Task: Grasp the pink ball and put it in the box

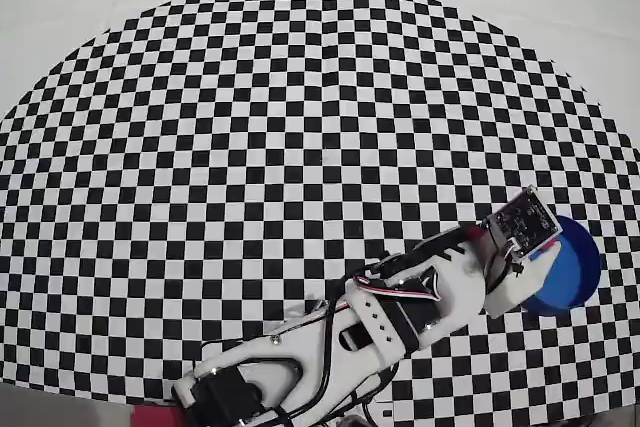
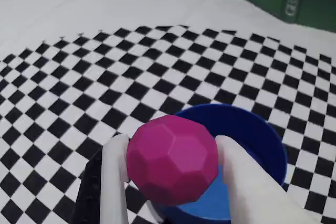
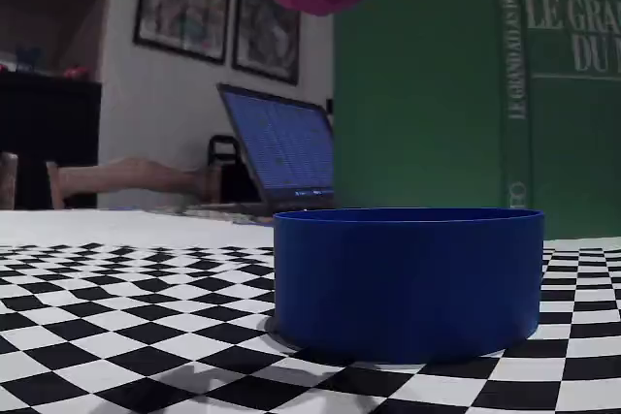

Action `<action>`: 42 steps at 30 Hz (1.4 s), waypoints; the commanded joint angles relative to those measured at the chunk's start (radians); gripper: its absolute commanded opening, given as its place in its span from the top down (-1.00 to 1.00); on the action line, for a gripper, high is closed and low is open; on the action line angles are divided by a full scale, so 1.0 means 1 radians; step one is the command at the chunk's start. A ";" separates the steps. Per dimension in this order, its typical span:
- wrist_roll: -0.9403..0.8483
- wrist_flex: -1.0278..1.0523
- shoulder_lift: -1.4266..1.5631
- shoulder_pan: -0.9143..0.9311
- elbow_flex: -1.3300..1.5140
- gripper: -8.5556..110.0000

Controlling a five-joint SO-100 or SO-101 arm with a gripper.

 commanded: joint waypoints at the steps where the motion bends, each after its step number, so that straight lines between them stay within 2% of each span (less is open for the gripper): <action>1: 0.005 -0.037 -0.028 0.025 -0.005 0.85; 42: -0.006 -0.098 -0.295 0.106 -0.137 0.85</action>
